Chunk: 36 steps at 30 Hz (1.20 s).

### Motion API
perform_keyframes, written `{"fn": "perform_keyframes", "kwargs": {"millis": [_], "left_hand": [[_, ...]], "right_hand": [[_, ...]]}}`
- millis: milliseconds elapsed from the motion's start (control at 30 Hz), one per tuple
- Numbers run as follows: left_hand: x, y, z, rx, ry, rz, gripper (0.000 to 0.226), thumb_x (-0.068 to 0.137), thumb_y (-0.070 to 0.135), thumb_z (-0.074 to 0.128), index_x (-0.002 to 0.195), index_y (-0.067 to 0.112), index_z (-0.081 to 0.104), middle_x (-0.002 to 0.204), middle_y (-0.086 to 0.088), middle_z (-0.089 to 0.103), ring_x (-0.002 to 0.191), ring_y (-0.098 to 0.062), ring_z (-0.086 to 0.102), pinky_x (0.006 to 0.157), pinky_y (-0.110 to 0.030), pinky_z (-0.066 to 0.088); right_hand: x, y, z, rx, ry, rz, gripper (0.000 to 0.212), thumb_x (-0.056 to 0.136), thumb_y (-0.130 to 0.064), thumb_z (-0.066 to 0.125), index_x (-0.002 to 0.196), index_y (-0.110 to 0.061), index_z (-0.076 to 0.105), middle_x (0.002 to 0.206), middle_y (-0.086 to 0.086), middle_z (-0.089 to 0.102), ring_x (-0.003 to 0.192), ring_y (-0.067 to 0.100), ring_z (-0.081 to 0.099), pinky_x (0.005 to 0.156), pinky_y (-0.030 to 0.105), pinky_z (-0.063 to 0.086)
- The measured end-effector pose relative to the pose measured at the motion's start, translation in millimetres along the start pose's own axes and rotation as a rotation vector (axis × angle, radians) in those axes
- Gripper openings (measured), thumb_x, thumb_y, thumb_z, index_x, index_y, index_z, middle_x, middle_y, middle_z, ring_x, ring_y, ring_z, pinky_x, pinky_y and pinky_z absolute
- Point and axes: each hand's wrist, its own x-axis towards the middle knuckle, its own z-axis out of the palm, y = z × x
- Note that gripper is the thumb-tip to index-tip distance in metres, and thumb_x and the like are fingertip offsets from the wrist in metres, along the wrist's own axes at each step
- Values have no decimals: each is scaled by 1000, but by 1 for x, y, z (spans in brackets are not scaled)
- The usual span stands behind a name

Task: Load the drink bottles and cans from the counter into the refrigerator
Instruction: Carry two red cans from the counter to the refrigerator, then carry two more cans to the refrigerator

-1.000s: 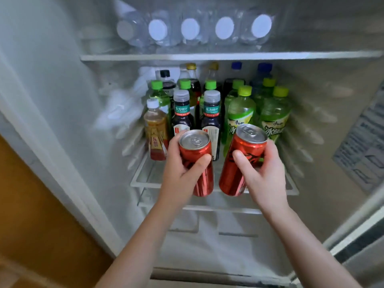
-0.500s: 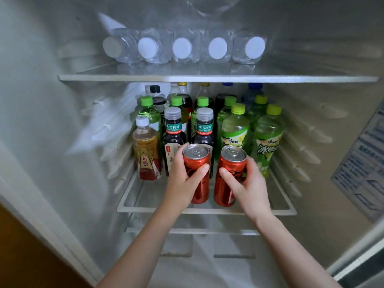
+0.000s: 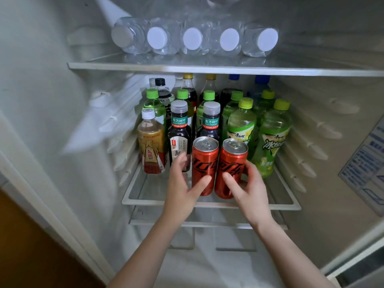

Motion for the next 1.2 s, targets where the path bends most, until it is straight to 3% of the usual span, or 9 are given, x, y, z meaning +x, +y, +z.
{"fn": "perform_keyframes", "kwargs": {"millis": [133, 300, 433, 533, 667, 833, 967, 1100, 1200], "left_hand": [[-34, -13, -11, 75, 102, 31, 58, 76, 51, 65, 127, 36, 43, 127, 26, 46, 124, 2, 45, 99, -12, 38], [-76, -13, -16, 63, 50, 20, 42, 82, 43, 60, 121, 41, 46, 123, 26, 52, 121, -1, 49, 95, -20, 44], [-118, -26, -18, 101, -56, -1, 30, 86, 41, 56, 116, 40, 51, 117, 22, 56, 113, -2, 54, 88, -12, 43], [-148, -47, -19, 166, -241, -104, 21, 87, 32, 60, 109, 32, 57, 102, 21, 62, 100, 0, 59, 82, -10, 44], [-179, -75, -15, 262, -639, -269, 19, 88, 24, 62, 106, 31, 57, 97, 17, 63, 92, 3, 59, 77, -7, 43], [-242, -128, 8, 300, -1194, -534, 15, 88, 32, 60, 102, 35, 55, 96, 15, 60, 81, 3, 58, 72, -16, 48], [-293, -164, 19, 522, -1642, -520, 26, 90, 35, 59, 113, 24, 58, 101, 10, 59, 93, -9, 57, 89, -24, 45], [-313, -175, 28, 768, -1886, -414, 23, 92, 30, 57, 113, 20, 58, 114, 0, 60, 108, -15, 57, 89, -21, 41], [-328, -168, 45, 908, -1988, -325, 11, 96, 24, 51, 85, 21, 54, 88, -2, 57, 73, -11, 54, 63, -23, 41]], "right_hand": [[-32, 7, -4, 3, 93, 72, 67, 74, -62, 57, 128, -23, 48, 126, -9, 52, 117, 2, 48, 99, 28, 41], [-73, 9, -11, -8, 188, 40, 31, 87, -50, 55, 110, -29, 53, 112, -17, 55, 109, 4, 53, 86, 22, 44], [-110, 19, -14, -61, 186, 37, 14, 83, -40, 52, 96, -37, 55, 101, -21, 56, 94, 5, 57, 70, 12, 42], [-145, 33, -12, -132, 140, 39, 10, 83, -34, 53, 93, -34, 56, 93, -19, 57, 86, 4, 57, 64, 14, 40], [-204, 54, -14, -359, 16, 70, 8, 83, -16, 62, 91, -18, 62, 85, -15, 56, 70, 0, 50, 67, 6, 35], [-324, 100, -22, -598, -224, 590, 21, 90, -30, 57, 108, -21, 61, 106, -9, 58, 83, 11, 59, 68, 14, 33], [-439, 107, -20, -562, -211, 1195, 16, 89, -32, 48, 98, -22, 57, 109, -3, 59, 96, 18, 59, 71, 25, 39], [-554, 78, -14, -353, 116, 1635, 15, 89, -28, 53, 95, -17, 62, 95, 3, 65, 97, 22, 61, 70, 27, 41], [-630, 43, -4, -174, 493, 1849, 12, 90, -19, 54, 87, -12, 64, 84, 9, 64, 90, 26, 61, 66, 31, 38]]}}
